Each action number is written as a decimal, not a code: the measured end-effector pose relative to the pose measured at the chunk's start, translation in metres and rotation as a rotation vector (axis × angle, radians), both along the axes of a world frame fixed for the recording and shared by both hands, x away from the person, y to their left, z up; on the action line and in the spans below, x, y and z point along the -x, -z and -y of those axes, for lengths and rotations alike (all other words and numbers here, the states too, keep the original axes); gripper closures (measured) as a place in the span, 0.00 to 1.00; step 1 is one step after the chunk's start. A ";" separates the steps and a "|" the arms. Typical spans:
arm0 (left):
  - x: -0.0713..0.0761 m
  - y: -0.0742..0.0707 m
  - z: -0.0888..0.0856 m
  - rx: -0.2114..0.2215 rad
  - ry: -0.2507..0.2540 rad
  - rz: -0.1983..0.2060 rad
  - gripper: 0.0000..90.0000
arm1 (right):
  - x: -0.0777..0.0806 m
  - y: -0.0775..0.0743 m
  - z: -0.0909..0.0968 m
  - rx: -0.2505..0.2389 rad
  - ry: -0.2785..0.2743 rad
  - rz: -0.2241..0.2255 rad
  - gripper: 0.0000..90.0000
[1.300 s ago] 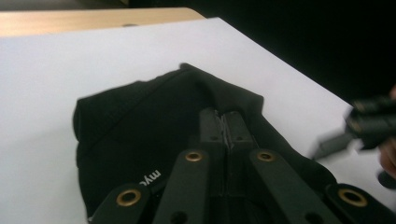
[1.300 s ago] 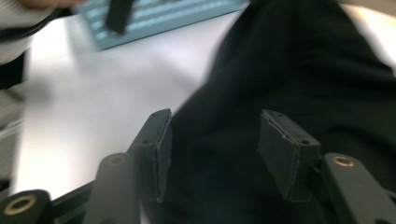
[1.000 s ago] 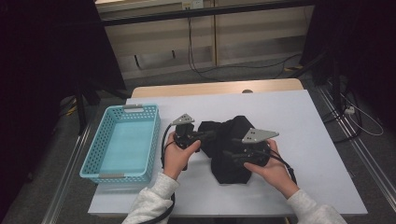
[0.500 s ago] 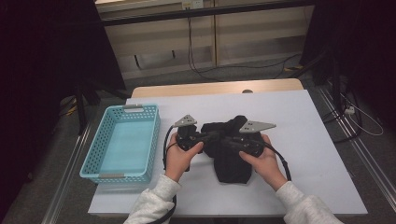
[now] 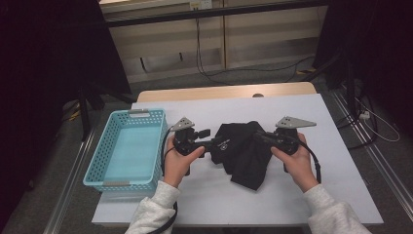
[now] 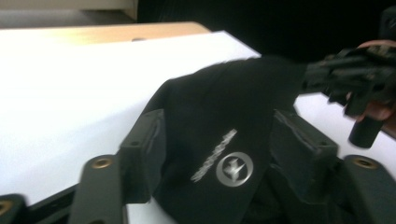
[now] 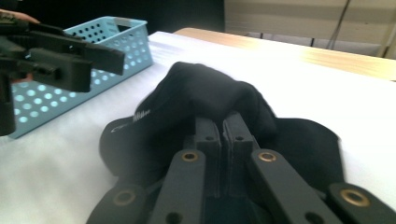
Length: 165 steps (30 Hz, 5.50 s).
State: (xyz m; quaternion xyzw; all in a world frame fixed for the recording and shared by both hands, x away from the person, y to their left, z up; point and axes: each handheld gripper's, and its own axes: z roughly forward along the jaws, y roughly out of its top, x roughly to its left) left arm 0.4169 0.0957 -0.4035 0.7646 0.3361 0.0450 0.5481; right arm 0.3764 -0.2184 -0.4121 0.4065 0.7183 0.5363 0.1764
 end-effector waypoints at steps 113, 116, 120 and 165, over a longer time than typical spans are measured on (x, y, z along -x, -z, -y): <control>0.022 0.062 0.049 -0.227 0.157 -0.182 0.93 | 0.000 0.016 0.045 0.226 0.042 -0.086 0.99; 0.020 0.059 0.050 -0.241 0.150 -0.198 0.97 | 0.001 0.015 0.045 0.225 0.039 -0.087 0.99; 0.008 0.047 0.037 -0.217 0.091 -0.184 0.98 | 0.002 0.016 0.044 0.199 0.016 -0.099 0.99; 0.029 0.009 0.022 -0.127 0.069 -0.034 0.24 | 0.002 0.022 0.027 0.192 -0.011 -0.108 0.99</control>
